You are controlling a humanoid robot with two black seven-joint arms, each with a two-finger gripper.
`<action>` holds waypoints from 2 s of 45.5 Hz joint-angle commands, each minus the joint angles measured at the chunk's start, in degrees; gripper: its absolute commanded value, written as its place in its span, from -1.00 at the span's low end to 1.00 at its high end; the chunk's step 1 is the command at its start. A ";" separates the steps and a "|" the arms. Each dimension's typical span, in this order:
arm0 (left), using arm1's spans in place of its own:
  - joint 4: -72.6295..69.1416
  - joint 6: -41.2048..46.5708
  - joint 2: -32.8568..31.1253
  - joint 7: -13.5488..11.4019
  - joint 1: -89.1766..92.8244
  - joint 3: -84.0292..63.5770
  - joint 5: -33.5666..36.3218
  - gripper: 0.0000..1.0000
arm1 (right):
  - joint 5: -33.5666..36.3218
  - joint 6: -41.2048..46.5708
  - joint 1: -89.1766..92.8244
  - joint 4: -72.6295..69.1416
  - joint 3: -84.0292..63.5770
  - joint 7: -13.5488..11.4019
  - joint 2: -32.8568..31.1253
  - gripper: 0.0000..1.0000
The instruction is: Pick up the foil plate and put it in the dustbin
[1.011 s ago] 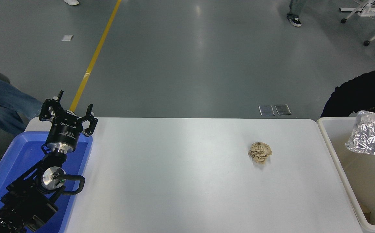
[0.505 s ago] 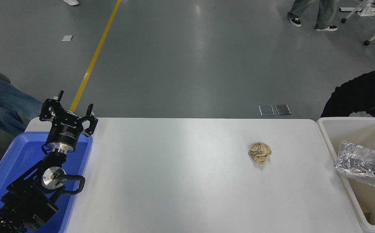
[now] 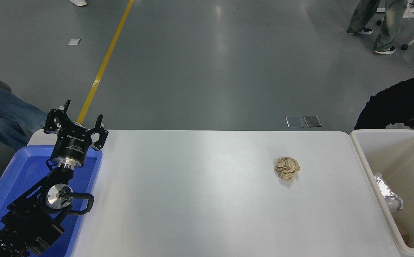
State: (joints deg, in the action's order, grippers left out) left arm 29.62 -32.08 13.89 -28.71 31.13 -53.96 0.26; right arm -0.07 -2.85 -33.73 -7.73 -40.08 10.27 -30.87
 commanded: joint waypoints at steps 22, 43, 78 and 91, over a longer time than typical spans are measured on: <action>0.08 0.00 0.00 0.06 0.07 0.08 0.00 0.96 | -0.89 1.88 -26.99 -5.45 -9.83 0.01 3.80 1.00; -0.01 0.00 0.00 0.15 0.07 0.08 0.00 0.96 | -0.45 9.69 -58.54 -36.22 -30.67 0.01 10.04 1.00; 0.00 0.00 0.00 0.06 0.07 0.08 0.00 0.96 | -0.72 44.41 -91.24 -59.07 -29.09 0.10 14.97 1.00; -0.01 0.00 0.00 0.06 0.07 0.08 0.00 0.96 | -0.72 47.85 -95.03 -61.18 -27.86 0.01 14.88 1.00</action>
State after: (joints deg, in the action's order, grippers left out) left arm 29.64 -32.08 13.89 -28.66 31.20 -53.87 0.27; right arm -0.78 41.17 -124.75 -66.66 -68.70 10.33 -16.08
